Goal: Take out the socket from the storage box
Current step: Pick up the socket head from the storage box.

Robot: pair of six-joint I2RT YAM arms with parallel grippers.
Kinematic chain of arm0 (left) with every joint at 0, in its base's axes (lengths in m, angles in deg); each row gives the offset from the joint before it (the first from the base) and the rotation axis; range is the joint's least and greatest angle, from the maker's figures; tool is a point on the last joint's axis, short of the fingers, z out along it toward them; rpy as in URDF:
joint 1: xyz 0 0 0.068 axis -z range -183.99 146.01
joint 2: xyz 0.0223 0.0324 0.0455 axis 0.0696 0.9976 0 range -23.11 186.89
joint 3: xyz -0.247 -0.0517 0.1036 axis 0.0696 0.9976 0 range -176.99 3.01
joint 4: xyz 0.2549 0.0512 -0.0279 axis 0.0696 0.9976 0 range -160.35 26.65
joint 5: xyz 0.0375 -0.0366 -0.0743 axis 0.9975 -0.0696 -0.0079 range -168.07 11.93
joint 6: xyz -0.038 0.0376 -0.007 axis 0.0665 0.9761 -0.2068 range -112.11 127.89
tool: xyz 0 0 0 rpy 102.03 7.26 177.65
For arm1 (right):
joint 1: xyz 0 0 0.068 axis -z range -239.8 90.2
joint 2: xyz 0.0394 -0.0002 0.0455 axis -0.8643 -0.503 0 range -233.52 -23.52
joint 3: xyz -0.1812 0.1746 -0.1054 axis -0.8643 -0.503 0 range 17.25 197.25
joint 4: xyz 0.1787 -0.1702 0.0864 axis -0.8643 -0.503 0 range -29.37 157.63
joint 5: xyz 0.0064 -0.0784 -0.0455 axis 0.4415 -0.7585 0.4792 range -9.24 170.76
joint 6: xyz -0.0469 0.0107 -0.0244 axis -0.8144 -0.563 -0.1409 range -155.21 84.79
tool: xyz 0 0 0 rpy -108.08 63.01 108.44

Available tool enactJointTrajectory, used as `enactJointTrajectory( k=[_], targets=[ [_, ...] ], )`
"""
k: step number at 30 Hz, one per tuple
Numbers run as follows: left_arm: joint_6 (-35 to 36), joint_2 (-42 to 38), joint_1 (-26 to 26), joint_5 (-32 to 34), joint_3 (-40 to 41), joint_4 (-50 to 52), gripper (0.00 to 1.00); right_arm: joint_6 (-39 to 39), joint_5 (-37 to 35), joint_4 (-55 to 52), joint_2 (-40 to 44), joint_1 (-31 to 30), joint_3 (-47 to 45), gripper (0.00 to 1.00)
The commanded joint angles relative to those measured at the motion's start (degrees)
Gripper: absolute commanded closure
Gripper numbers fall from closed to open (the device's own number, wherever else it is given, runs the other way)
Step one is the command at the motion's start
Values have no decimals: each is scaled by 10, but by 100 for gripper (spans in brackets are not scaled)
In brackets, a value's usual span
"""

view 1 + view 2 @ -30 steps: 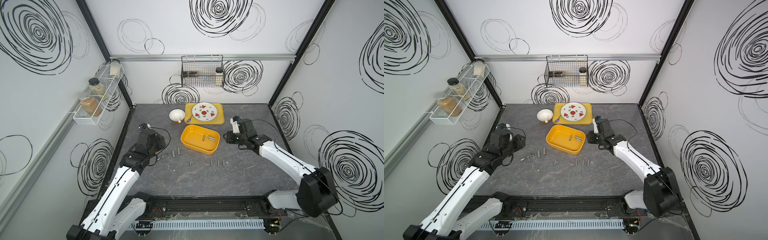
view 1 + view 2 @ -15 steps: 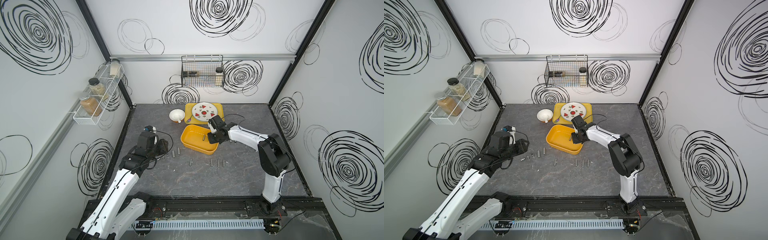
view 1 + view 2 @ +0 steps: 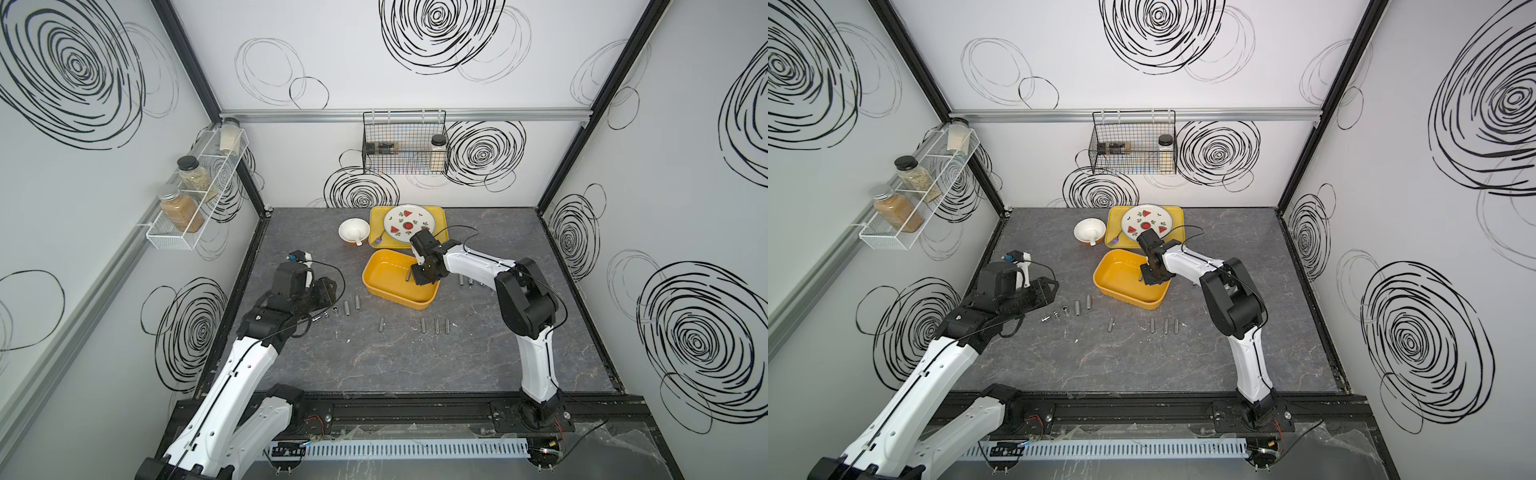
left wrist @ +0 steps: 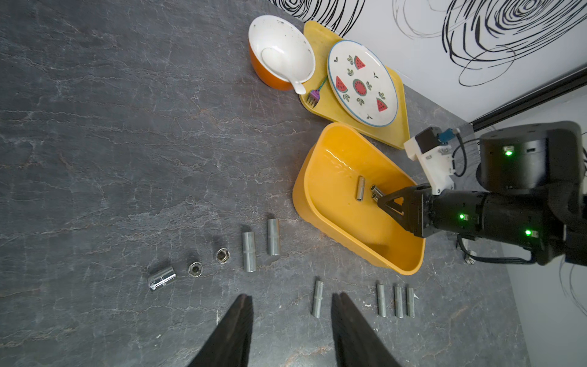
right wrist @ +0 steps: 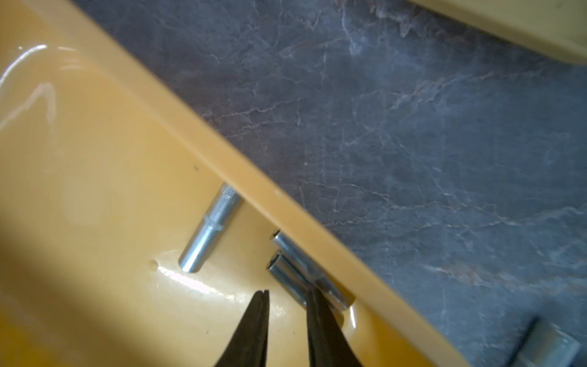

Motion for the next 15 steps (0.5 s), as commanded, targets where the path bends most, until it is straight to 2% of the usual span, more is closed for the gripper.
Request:
enactJointTrajectory(
  k=[1,15],
  targets=[
    [11,0,-8,-12,8,-25,52,-7,-6,-17,-6,-4,0,74],
    [11,0,-14,-17,10,-28,52,-1,1,-37,-51,-19,11,75]
  ],
)
